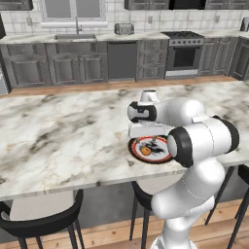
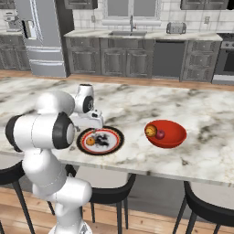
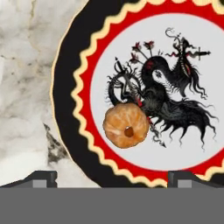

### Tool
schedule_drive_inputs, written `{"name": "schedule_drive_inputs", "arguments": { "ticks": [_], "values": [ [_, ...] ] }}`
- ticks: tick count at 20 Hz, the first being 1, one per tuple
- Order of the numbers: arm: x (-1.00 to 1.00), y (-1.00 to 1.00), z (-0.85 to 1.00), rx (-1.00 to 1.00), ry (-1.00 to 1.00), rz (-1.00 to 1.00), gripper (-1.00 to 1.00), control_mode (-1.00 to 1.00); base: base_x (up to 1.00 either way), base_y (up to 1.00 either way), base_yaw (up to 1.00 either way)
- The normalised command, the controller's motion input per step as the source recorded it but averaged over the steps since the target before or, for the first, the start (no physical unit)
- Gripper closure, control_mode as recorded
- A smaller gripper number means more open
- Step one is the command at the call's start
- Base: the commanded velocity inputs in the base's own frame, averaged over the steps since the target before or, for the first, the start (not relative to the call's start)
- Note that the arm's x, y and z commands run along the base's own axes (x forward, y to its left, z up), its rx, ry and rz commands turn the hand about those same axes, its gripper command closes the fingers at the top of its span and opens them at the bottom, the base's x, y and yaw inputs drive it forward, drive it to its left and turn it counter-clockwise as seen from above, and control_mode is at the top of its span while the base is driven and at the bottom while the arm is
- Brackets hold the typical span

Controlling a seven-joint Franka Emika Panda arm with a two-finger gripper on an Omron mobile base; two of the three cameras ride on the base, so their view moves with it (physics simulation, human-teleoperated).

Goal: Take the fruits from the plate on the dining counter and place two fruits in each bowl.

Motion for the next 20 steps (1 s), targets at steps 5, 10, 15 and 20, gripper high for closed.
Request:
{"name": "schedule_drive_inputs", "arguments": {
  "ticks": [5,10,15,20],
  "values": [
    [0.13,-0.01,-0.15,0.01,0.01,0.0,-1.0,-1.0,0.0,0.0,0.0],
    [0.0,-0.03,-0.3,0.0,0.02,0.0,-1.0,-1.0,0.0,0.0,0.0],
    [0.0,0.0,-0.41,0.0,0.03,0.0,-1.0,-1.0,0.0,0.0,0.0],
    [0.0,0.0,-0.33,0.0,0.03,0.0,-1.0,-1.0,0.0,0.0,0.0]
  ]
}}
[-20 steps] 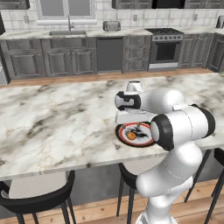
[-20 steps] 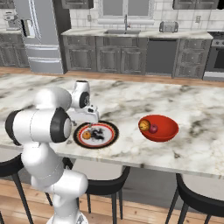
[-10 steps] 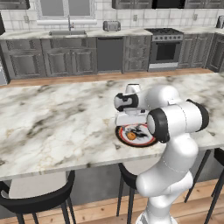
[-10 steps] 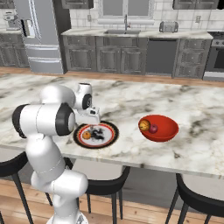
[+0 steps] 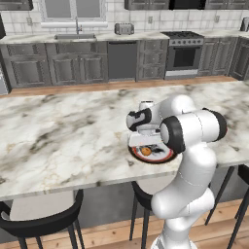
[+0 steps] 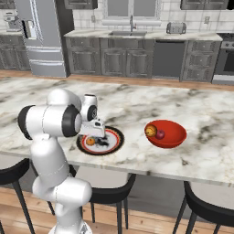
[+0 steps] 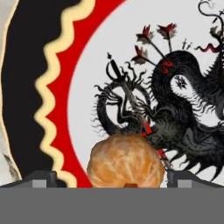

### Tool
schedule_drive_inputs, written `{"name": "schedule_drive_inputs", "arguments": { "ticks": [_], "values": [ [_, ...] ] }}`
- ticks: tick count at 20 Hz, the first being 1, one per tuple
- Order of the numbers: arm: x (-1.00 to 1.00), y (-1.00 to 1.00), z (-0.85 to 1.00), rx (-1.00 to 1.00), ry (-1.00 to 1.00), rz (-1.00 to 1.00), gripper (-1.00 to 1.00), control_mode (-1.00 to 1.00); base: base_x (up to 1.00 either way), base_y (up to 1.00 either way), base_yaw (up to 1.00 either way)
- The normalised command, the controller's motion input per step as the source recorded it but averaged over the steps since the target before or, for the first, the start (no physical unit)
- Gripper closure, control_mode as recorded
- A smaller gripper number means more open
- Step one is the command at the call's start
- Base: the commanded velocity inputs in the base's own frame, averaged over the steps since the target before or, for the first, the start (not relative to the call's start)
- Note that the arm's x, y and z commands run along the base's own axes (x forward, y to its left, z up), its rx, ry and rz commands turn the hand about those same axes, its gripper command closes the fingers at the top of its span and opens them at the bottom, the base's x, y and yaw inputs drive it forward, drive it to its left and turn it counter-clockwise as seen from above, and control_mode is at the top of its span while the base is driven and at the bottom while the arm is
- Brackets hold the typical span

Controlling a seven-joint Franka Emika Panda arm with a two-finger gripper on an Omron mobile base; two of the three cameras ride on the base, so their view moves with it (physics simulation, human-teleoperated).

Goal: Take the fruits from the plate on the dining counter and place two fruits in each bowl.

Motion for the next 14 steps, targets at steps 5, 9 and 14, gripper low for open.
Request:
{"name": "schedule_drive_inputs", "arguments": {
  "ticks": [5,9,14],
  "values": [
    [0.0,0.0,-0.2,0.0,0.03,0.0,-1.0,-1.0,0.0,0.0,0.0],
    [0.0,0.0,-0.13,0.0,0.01,0.0,-1.0,-1.0,0.0,0.0,0.0],
    [0.0,0.0,0.0,0.0,0.0,0.0,1.0,-1.0,0.0,0.0,0.0]
  ]
}}
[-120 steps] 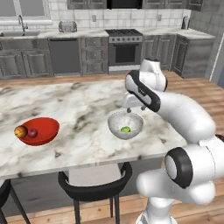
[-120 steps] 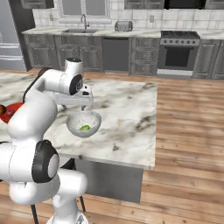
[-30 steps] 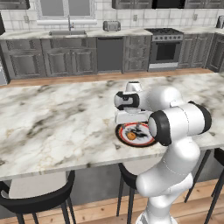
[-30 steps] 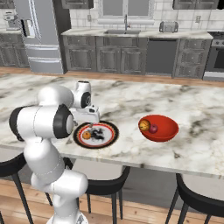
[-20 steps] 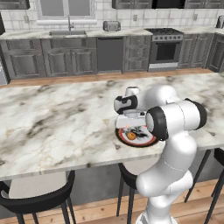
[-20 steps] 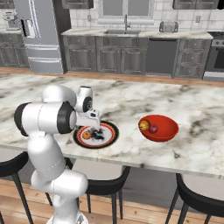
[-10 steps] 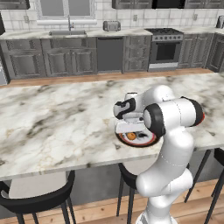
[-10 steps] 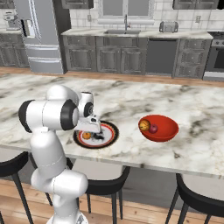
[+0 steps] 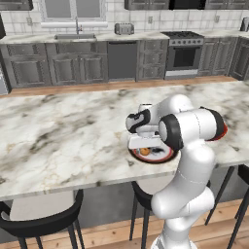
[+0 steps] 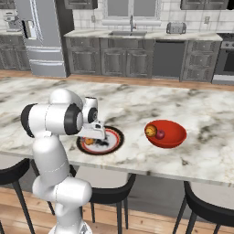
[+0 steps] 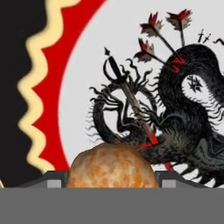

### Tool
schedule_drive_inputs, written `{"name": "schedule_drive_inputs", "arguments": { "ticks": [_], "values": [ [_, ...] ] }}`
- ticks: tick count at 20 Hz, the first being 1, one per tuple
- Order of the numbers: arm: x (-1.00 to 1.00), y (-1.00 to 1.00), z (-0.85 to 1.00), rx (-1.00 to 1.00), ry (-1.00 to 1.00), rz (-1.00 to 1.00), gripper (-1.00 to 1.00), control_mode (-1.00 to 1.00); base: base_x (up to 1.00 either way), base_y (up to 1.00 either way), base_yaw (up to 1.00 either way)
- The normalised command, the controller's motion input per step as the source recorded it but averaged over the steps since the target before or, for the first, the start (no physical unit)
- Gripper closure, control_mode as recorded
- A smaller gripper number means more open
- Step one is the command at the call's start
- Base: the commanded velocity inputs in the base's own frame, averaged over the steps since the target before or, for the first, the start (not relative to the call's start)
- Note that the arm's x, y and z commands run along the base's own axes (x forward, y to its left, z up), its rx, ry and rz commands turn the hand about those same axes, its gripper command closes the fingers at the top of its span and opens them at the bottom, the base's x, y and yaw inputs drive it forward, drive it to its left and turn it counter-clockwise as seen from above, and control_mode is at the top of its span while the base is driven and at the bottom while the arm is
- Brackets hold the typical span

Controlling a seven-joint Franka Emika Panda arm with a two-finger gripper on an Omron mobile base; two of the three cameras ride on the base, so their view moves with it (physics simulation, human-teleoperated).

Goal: Take the fruits from the plate on the dining counter and place two fruits in each bowl.

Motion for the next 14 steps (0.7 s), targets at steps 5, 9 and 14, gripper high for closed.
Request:
{"name": "schedule_drive_inputs", "arguments": {
  "ticks": [5,9,14],
  "values": [
    [0.0,0.0,0.0,0.0,0.0,0.0,1.0,-1.0,0.0,0.0,0.0],
    [-0.09,0.0,0.48,0.0,0.0,0.0,1.0,-1.0,0.0,0.0,0.0],
    [-0.8,0.0,1.0,0.05,-0.04,0.0,1.0,-1.0,0.0,0.0,0.0]
  ]
}}
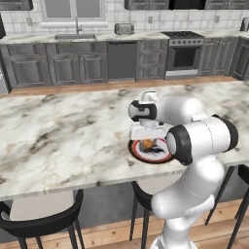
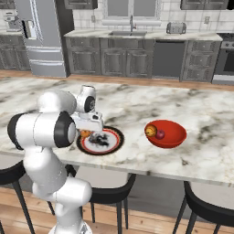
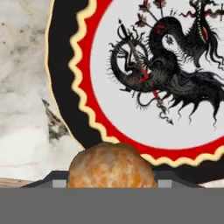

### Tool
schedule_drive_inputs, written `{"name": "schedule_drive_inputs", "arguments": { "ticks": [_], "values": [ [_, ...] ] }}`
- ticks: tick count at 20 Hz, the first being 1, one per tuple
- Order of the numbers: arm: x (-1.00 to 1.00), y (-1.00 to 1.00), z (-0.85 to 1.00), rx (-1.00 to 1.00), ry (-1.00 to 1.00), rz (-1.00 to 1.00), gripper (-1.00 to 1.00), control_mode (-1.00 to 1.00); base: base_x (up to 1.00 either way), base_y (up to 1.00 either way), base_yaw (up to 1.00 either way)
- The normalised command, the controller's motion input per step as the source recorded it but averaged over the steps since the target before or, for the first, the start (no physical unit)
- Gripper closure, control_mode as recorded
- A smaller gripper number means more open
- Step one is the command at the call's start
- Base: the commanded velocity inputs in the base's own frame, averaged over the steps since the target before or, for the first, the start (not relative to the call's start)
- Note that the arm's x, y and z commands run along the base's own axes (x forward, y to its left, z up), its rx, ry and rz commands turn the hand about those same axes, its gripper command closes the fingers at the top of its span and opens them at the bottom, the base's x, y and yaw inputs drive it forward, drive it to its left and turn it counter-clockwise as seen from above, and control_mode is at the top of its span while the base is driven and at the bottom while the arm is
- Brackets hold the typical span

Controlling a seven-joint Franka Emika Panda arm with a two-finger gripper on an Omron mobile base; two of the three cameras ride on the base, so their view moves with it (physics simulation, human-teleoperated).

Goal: Take the fruits from the plate on the dining counter and place two fruits in each bowl.

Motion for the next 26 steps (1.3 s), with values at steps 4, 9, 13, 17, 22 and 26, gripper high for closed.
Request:
{"name": "schedule_drive_inputs", "arguments": {
  "ticks": [4,9,13,17,22,26],
  "values": [
    [-1.0,0.0,1.0,0.05,-0.06,0.02,1.0,-1.0,0.0,0.0,0.0],
    [-1.0,-0.07,1.0,0.06,-0.14,0.03,1.0,-1.0,0.0,0.0,0.0],
    [-1.0,-0.07,1.0,0.0,-0.08,0.01,1.0,-1.0,0.0,0.0,0.0],
    [-1.0,-0.28,0.99,0.0,-0.02,0.0,1.0,-1.0,0.0,0.0,0.0],
    [-0.45,-0.17,0.33,0.01,0.0,0.0,1.0,-1.0,0.0,0.0,0.0],
    [0.0,0.0,0.0,0.0,0.0,0.0,1.0,-1.0,0.0,0.0,0.0]
  ]
}}
